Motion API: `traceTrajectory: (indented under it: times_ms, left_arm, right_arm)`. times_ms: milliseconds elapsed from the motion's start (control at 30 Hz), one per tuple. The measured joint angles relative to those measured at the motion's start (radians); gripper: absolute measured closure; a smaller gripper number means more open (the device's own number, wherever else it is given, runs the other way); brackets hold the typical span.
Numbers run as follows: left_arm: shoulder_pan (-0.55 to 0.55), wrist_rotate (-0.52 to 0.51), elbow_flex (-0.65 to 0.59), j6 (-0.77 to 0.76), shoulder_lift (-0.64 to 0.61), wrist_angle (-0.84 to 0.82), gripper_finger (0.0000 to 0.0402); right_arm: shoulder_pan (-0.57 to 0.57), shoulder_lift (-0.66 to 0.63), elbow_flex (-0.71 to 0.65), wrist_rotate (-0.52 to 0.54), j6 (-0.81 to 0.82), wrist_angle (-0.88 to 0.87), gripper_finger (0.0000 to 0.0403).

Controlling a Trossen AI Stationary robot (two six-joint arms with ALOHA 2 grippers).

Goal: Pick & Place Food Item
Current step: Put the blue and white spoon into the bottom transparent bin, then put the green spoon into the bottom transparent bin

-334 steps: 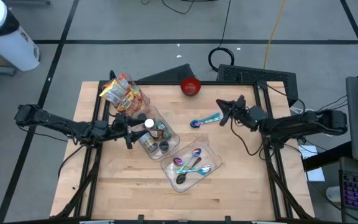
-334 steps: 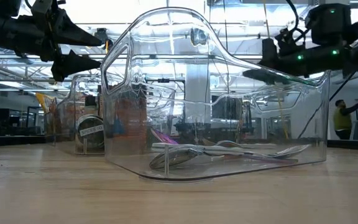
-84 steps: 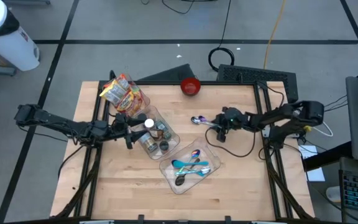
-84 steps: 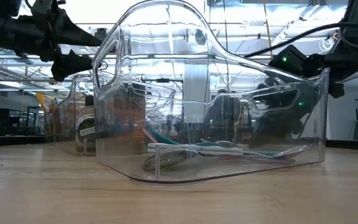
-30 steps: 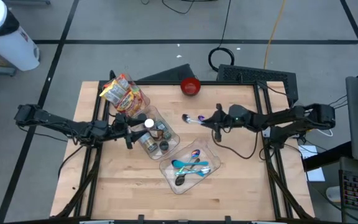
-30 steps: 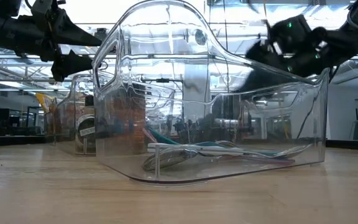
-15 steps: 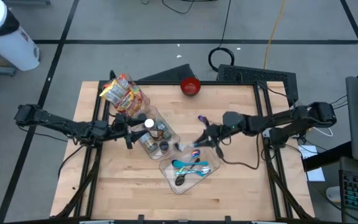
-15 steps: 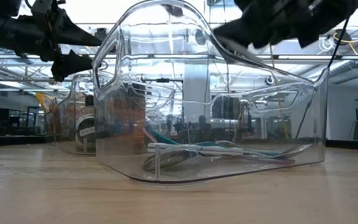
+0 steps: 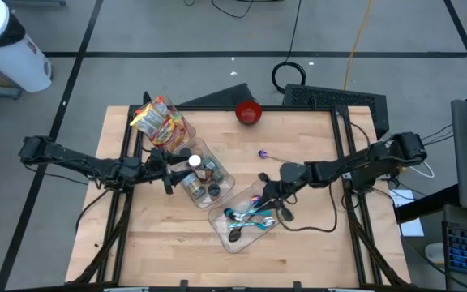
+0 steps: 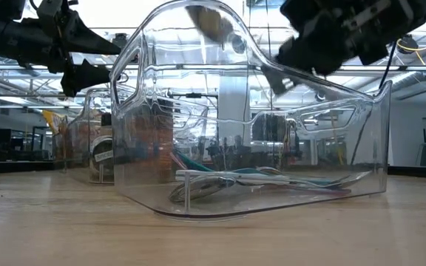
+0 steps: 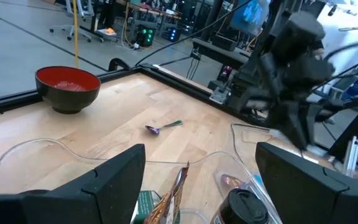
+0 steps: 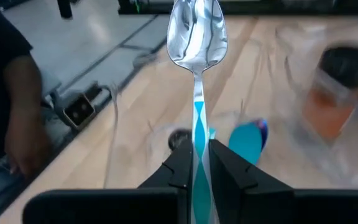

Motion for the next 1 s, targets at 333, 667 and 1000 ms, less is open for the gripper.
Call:
traceTrajectory:
  times_ms: [333,667,1000]
  left_arm:
    - [0.000,0.000,0.000,0.000,0.000,0.000,0.0089]
    - [0.000,0.000,0.000,0.000,0.000,0.000,0.0089]
    - [0.000,0.000,0.000,0.000,0.000,0.000,0.0089]
  right_arm:
    - [0.000,0.066,0.000,-0.027,0.055,0.044,0.0367]
    - [0.000,0.066,0.000,-0.029,0.052,0.054,0.0318]
    - [-0.043,0.000,0.000,-0.023,0.052,0.062,0.0276]
